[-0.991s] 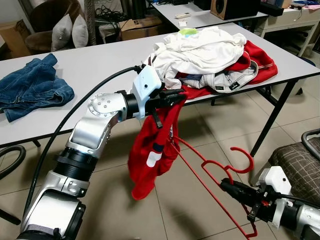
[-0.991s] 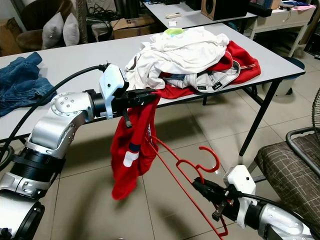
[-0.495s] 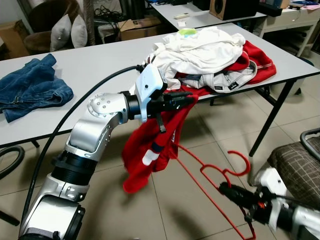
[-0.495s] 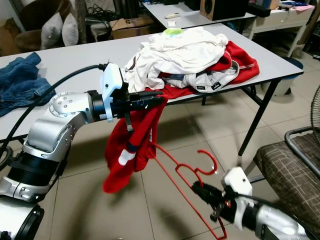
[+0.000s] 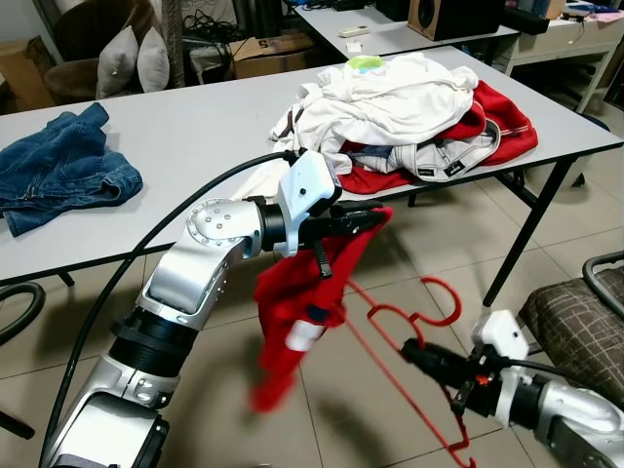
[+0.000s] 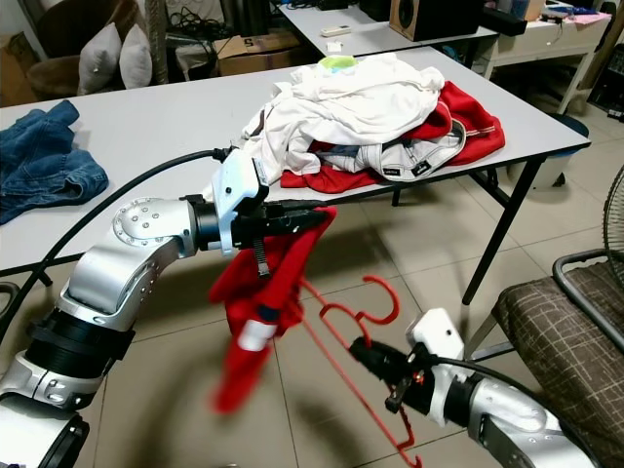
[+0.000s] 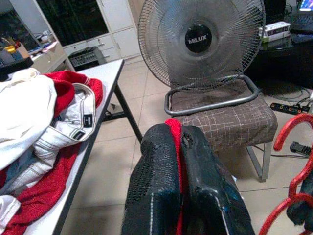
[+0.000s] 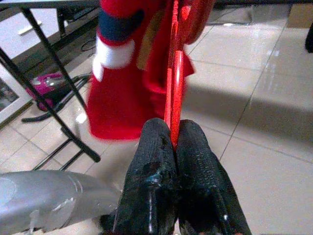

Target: Hang hanger

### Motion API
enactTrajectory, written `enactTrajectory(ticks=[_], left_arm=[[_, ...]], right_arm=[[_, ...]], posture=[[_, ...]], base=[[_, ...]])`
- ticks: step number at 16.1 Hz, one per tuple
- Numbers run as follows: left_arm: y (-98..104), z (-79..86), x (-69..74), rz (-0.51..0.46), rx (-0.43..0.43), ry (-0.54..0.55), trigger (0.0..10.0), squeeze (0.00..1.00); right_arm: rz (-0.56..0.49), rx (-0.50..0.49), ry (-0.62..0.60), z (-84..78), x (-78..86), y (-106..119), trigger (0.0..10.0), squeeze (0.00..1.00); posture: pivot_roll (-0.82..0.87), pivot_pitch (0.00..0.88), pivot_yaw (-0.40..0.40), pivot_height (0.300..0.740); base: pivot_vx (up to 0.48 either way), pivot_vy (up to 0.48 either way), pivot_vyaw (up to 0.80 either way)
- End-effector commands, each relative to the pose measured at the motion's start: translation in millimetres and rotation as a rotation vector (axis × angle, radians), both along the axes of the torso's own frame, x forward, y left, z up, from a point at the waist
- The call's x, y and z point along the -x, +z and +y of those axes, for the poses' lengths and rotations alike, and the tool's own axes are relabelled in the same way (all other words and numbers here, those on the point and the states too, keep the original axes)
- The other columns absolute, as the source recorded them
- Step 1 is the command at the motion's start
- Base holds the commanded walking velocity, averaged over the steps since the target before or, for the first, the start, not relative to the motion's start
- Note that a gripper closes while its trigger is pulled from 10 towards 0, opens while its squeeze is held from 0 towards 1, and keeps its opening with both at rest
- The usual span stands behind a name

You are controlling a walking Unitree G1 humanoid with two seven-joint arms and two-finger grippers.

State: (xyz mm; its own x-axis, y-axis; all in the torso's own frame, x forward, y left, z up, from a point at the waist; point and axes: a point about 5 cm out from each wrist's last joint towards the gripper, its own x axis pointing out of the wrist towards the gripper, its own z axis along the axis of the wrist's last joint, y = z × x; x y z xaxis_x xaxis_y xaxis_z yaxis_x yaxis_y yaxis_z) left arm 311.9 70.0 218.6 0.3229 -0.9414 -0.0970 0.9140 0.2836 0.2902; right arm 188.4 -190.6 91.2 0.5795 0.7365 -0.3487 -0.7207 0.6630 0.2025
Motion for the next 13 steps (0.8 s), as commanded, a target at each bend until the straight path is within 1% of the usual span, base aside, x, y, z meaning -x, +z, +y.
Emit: enactTrajectory(ticks=[1,2,3,4,5,7,8,10,11,12,13], left_arm=[[8,2.0,1.2,-0.023,0.015,0.001,10.0,0.00],[11,2.0,2.4,-0.025,0.026,-0.007,10.0,0.00],[11,2.0,2.4,-0.025,0.026,-0.007,10.0,0.00],[19,2.3,5.1,-0.031,0.057,-0.021,10.0,0.00],[23,2.6,6.4,-0.035,0.071,-0.025,10.0,0.00],[31,4.5,11.2,-0.046,0.087,-0.047,10.0,0.00],[29,7.0,11.5,-0.051,0.074,-0.041,10.0,0.00],[23,11.7,8.5,-0.068,0.034,0.001,10.0,0.00],[18,15.1,5.8,-0.071,0.012,0.038,10.0,0.00],[11,22.8,1.2,-0.081,-0.015,0.096,10.0,0.00],[9,26.8,0.3,-0.075,-0.015,0.114,10.0,0.00]], right_arm=[[0.017,0.005,0.015,1.8,-1.9,-2,10.0,0.00],[0.045,0.020,0.017,2.1,-1.7,-7,10.0,0.00],[0.045,0.020,0.017,2.1,-1.7,-7,10.0,0.00],[0.105,0.027,0.013,1.8,-0.6,-18,10.0,0.00],[0.131,0.021,0.008,1.6,0.2,-23,10.0,0.00],[0.174,0.008,-0.033,-0.1,-1.0,-35,10.0,0.00],[0.183,-0.008,-0.065,-1.2,-2.5,-37,10.0,0.00],[0.177,-0.052,-0.129,-4.9,-5.3,-34,10.0,0.00],[0.183,-0.093,-0.197,-9.1,-7.0,-31,10.0,0.00],[0.200,-0.202,-0.308,-16.0,-7.1,-28,10.0,0.00],[0.211,-0.253,-0.352,-18.7,-5.3,-27,10.0,0.00]], posture=[[-0.05,0.000,0.058,0.740],[-0.05,0.000,0.055,0.740],[-0.05,0.000,0.055,0.740],[-0.05,0.000,0.052,0.740],[-0.05,0.000,0.052,0.740],[-0.04,0.000,0.050,0.740],[-0.04,0.000,0.049,0.740],[-0.04,0.000,0.048,0.740],[-0.04,0.000,0.047,0.740],[-0.04,0.000,0.050,0.740],[-0.05,0.000,0.054,0.740]], base=[[0.000,0.000,0.00],[0.000,0.000,0.00],[0.000,0.000,0.00],[0.000,0.000,0.00],[0.000,0.000,0.00],[0.000,0.000,0.00],[0.000,0.000,0.00],[0.000,0.000,0.00],[0.000,0.000,0.00],[0.000,0.000,0.00],[0.000,0.000,0.00]])
